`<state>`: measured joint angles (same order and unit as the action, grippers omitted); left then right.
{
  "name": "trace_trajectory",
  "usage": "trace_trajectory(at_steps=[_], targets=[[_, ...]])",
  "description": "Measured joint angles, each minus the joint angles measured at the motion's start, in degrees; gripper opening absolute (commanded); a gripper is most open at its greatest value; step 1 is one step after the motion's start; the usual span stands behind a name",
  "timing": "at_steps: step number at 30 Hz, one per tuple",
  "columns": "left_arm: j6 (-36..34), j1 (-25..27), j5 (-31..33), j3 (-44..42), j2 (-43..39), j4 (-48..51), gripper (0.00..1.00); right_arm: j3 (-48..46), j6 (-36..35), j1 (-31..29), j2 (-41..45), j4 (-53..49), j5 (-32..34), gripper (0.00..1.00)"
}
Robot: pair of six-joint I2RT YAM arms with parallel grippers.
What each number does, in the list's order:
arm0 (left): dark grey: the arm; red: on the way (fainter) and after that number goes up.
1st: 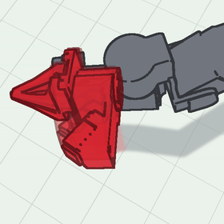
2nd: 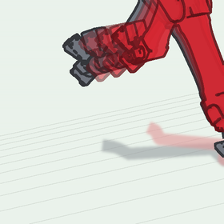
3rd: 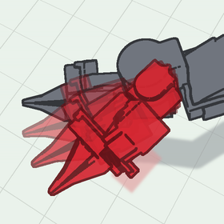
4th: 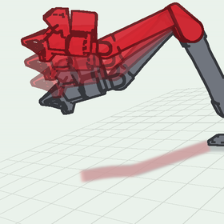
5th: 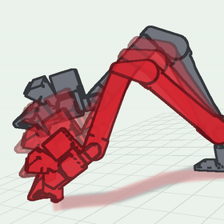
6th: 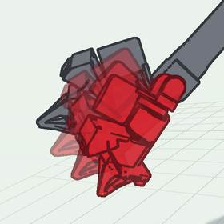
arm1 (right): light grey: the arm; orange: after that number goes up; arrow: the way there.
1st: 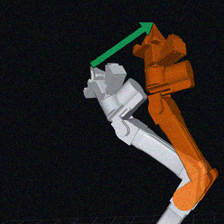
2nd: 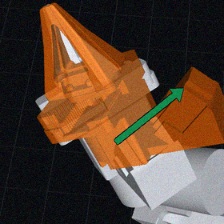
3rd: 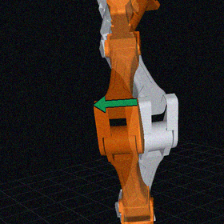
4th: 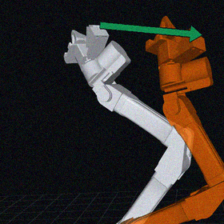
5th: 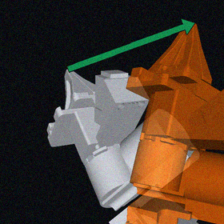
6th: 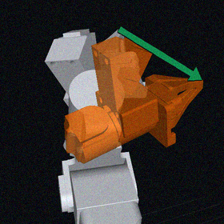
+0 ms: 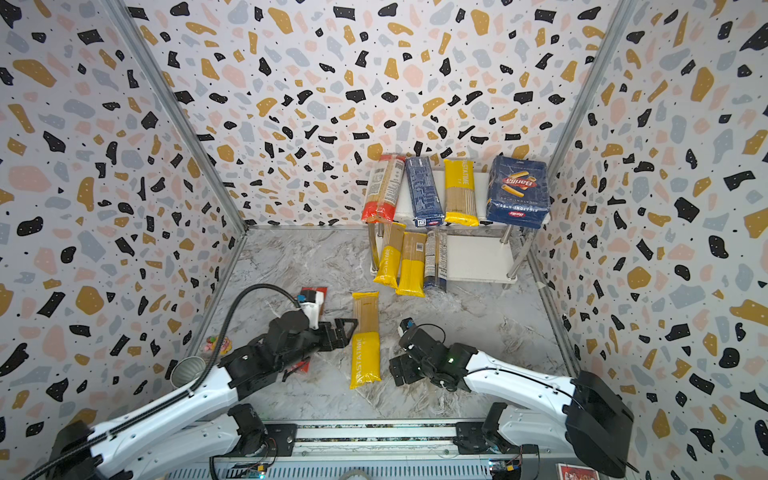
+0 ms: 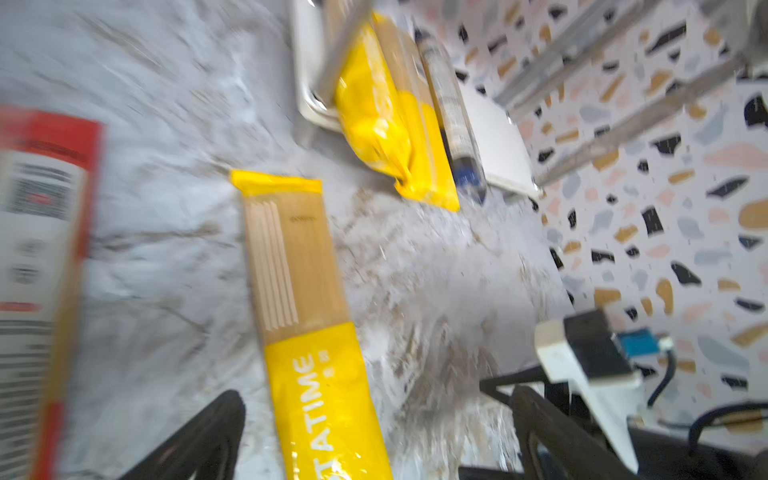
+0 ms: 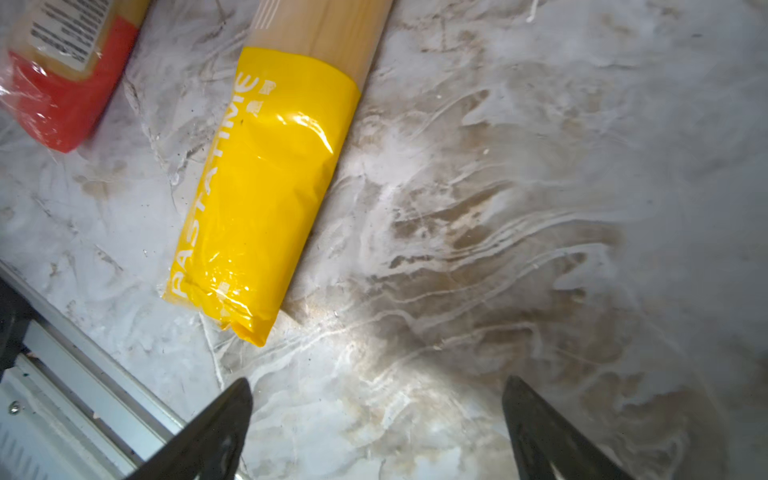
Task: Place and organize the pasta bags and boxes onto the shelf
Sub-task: 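Lift the yellow-banded bag upright while the right gripper grasps it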
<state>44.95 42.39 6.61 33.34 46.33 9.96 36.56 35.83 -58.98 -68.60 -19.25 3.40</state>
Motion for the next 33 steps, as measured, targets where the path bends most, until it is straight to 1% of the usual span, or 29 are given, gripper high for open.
trace_trajectory(at_steps=[2,4,7,12,17,22,28,29,30,32,33], targets=[[-0.35,-4.63,0.96,-0.28,-5.81,4.15,0.99,2.56,1.03,-2.36,-4.7,0.94,1.16,0.99],[-0.59,-7.72,1.57,-0.46,-9.57,7.87,1.0,5.27,1.79,-4.13,-8.83,1.97,2.03,0.99],[-0.87,-9.51,1.64,-0.46,-13.55,12.7,1.0,9.7,2.75,-6.43,-14.82,3.52,2.73,0.99],[-0.87,-9.81,1.44,-0.46,-18.16,18.88,1.0,16.74,3.96,-8.55,-24.0,4.92,3.45,0.99],[-0.92,-9.92,1.46,0.17,-22.56,22.82,0.99,22.12,5.03,-8.7,-31.19,4.13,4.5,0.99],[-1.05,-9.92,1.16,0.46,-24.28,23.76,1.0,25.88,6.19,-8.79,-35.95,1.49,7.67,0.99],[-1.36,-9.92,-0.31,0.46,-24.96,23.96,1.0,30.27,7.54,-9.51,-39.6,-2.64,12.09,1.0],[-1.44,-9.92,-0.42,0.46,-25.05,23.93,1.0,30.8,7.76,-9.55,-39.93,-3.17,12.5,0.97],[-1.49,-9.94,-0.59,0.46,-25.14,23.96,1.0,31.36,7.85,-9.55,-40.3,-3.72,12.76,0.92],[-1.6,-9.94,-0.92,0.46,-25.4,23.98,1.0,32.04,8.17,-9.66,-40.85,-4.13,13.11,0.8],[-1.68,-9.94,-1.14,0.46,-25.57,23.98,0.99,32.09,8.31,-9.73,-41.0,-4.15,13.29,0.71]])
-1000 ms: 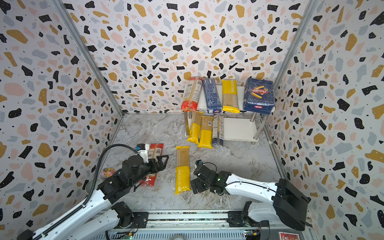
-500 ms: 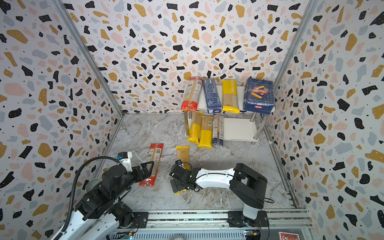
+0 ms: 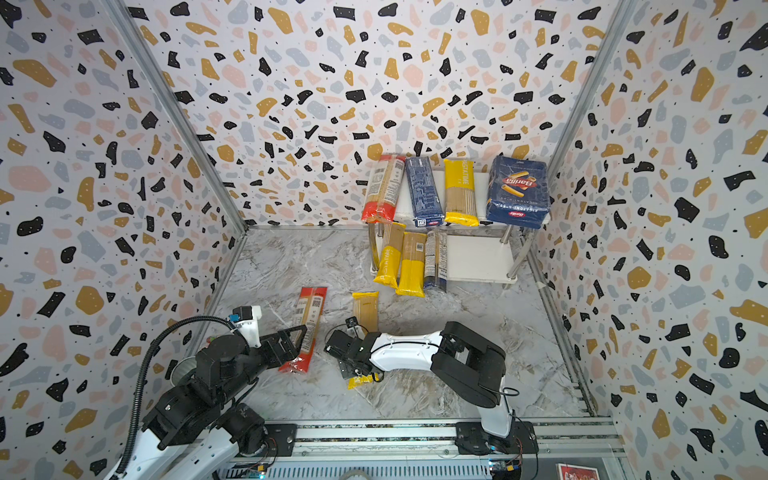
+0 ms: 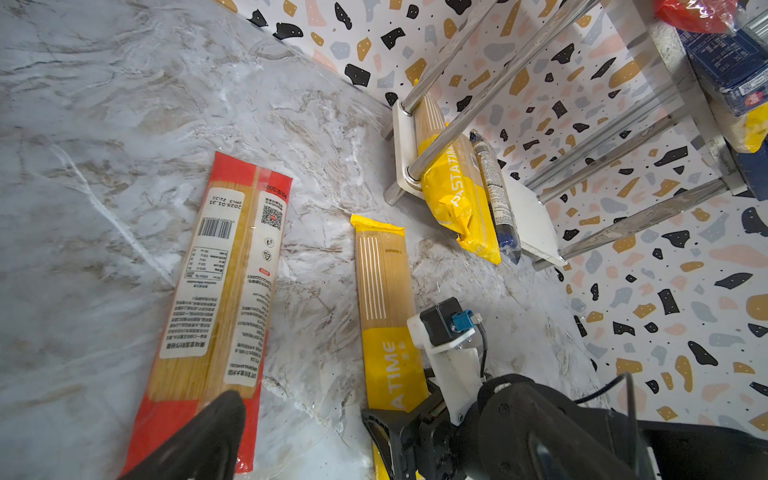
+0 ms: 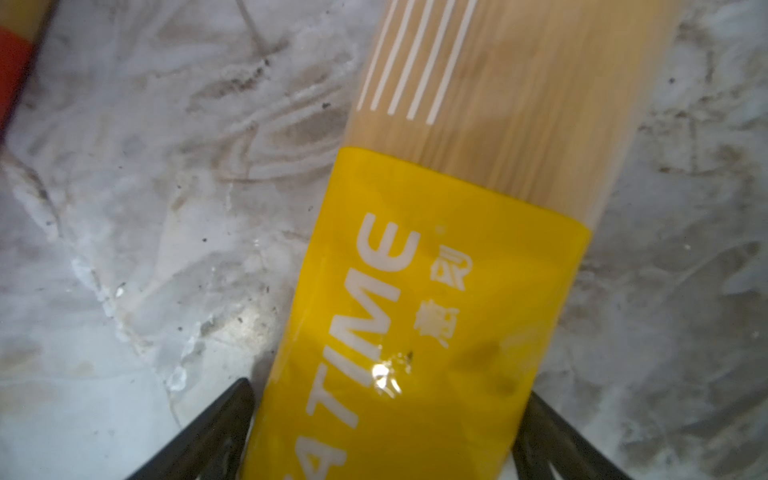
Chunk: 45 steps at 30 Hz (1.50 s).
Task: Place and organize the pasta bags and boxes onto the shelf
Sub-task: 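Lift the yellow-banded bag upright while the right gripper grasps it, then carry the yellow-banded bag to the lower shelf while the left gripper draws back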
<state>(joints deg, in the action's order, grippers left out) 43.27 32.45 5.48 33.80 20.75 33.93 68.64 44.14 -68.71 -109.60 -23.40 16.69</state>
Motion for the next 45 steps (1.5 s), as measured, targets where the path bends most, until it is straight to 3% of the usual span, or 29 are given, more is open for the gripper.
trace_trajectory(at_steps=[1,4,12,18,27,36,45], targets=[[-0.04,0.0,-0.11,0.0,-0.13,0.0,1.0,-0.02,0.13,-0.02,-0.07,0.07,0.13,0.6],[-0.17,0.0,-0.44,0.0,-0.31,0.11,1.0,-1.03,0.17,0.2,0.26,1.44,0.31,0.42],[-0.37,0.0,-0.42,0.5,-0.33,1.44,0.99,-11.63,-1.81,4.46,7.04,14.53,-9.38,0.27],[-0.85,0.0,0.2,3.17,0.57,2.03,1.0,-27.08,-1.7,11.67,16.26,30.6,-27.3,0.24],[-1.09,0.0,0.87,4.39,4.61,1.62,0.99,-40.3,1.09,19.89,27.78,38.1,-46.53,0.22],[-1.07,-0.02,0.92,4.61,9.27,-0.92,1.0,-47.98,5.4,28.37,40.94,39.52,-57.02,0.2],[-1.09,-0.04,0.46,6.25,15.13,-5.2,0.99,-48.87,6.16,38.91,58.18,33.77,-63.47,0.19]])
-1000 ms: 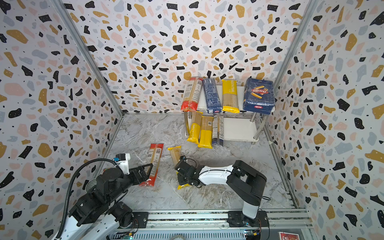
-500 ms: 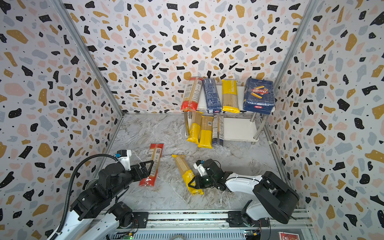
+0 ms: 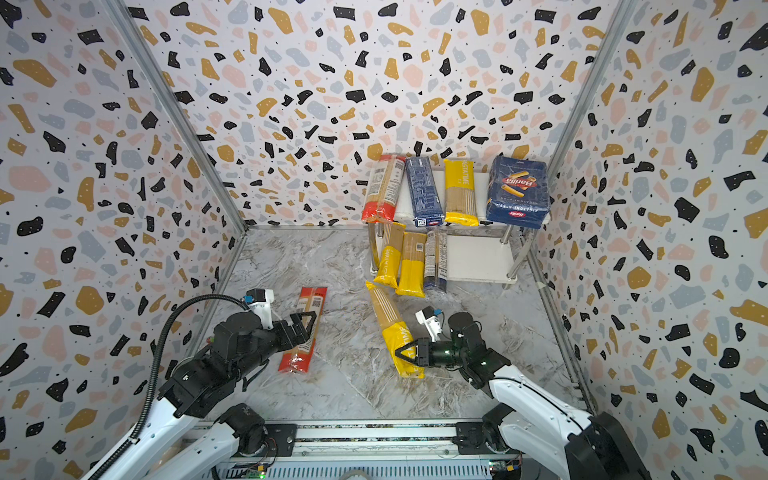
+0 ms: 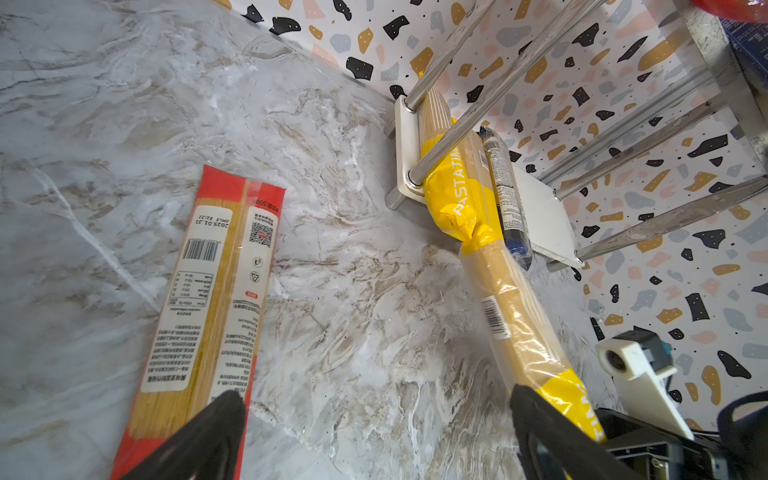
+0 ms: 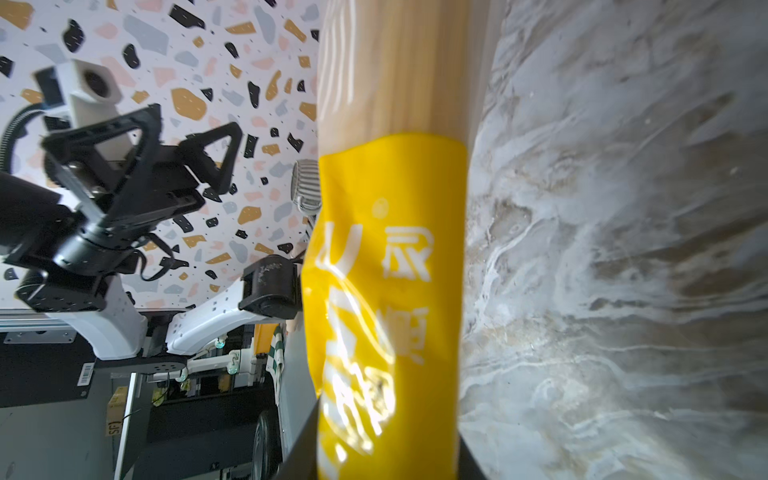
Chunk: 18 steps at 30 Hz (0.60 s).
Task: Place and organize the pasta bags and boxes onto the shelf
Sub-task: 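Carry the yellow-banded bag to the lower shelf while the left gripper draws back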
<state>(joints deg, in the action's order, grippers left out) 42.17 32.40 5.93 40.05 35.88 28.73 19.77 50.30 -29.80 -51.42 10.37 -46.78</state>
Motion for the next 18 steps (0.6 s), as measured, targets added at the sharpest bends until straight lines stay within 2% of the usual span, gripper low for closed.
trace_trajectory(at_steps=[3,9,18], targets=[[-0.22,0.02,-0.94,0.5,2.21,-1.81,1.0,0.46,-1.51,4.7,3.3,-4.72,-0.94,0.19],[-1.75,0.02,-2.21,2.93,6.73,-3.52,1.0,2.43,-4.87,13.92,3.96,-14.23,-1.38,0.18],[-3.82,0.0,-5.51,4.48,11.21,-7.02,1.0,13.68,-11.08,25.68,-5.03,-19.74,-3.72,0.18]])
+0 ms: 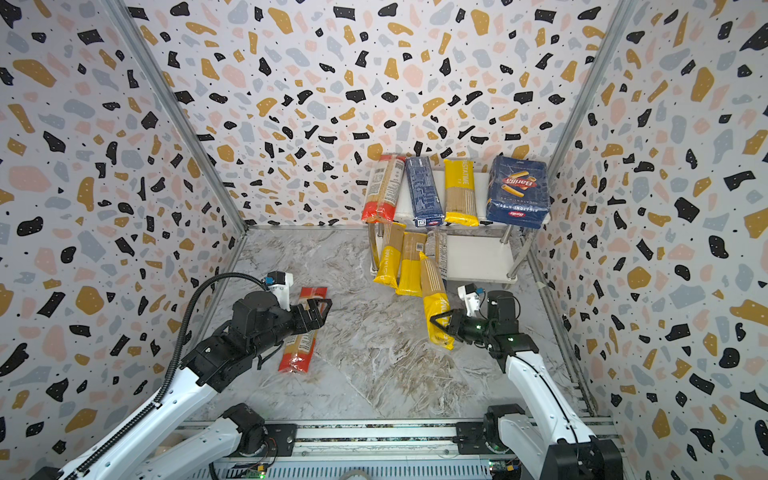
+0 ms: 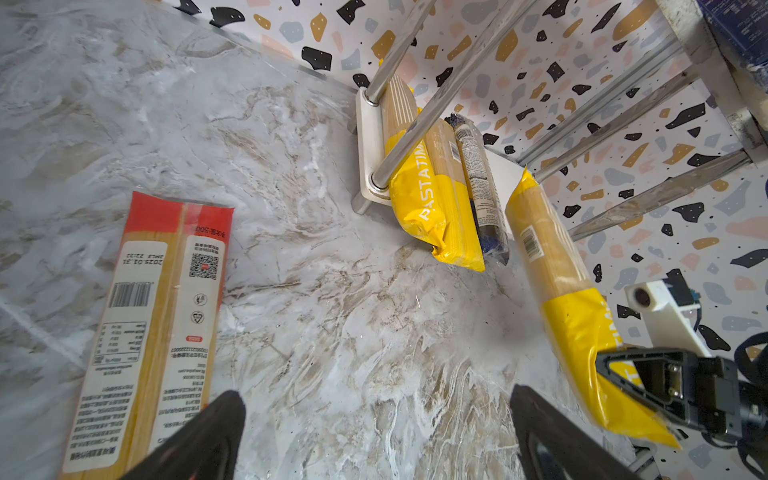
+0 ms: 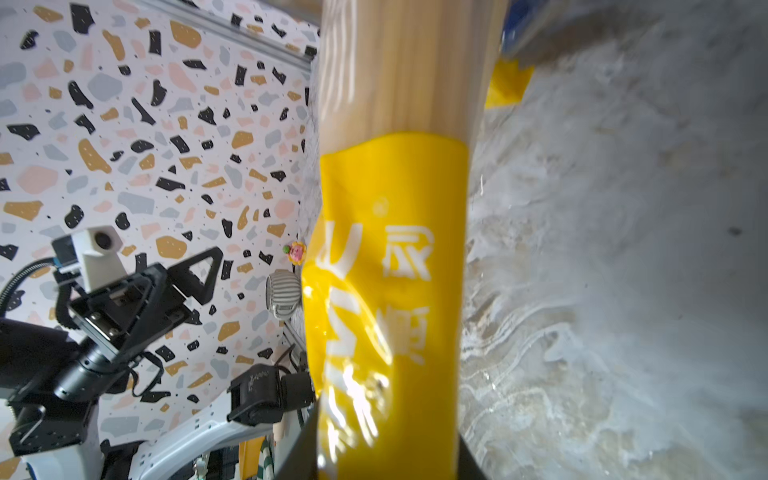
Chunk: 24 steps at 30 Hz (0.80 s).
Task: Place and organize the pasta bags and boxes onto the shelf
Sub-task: 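Carry the yellow-banded bag to the lower shelf while the left gripper draws back, then stand the yellow-banded bag on the lower shelf beside the ankara bag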
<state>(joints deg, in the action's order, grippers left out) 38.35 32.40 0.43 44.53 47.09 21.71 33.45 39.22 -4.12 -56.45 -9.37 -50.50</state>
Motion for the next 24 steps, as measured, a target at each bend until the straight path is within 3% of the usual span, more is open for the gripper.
trace_trajectory(at_steps=[10,17,24], targets=[[-0.28,0.0,-2.99,0.0,2.82,-3.52,1.0,12.41,-7.06,7.52,-15.63,-1.68,2.29,0.18],[-0.48,0.0,-4.09,0.0,5.09,-5.64,1.0,24.63,-15.08,7.76,-27.26,-6.88,16.04,0.17],[-1.09,0.0,-4.46,-0.02,7.21,-7.61,0.99,29.16,-19.26,7.78,-34.86,-7.69,24.33,0.17]])
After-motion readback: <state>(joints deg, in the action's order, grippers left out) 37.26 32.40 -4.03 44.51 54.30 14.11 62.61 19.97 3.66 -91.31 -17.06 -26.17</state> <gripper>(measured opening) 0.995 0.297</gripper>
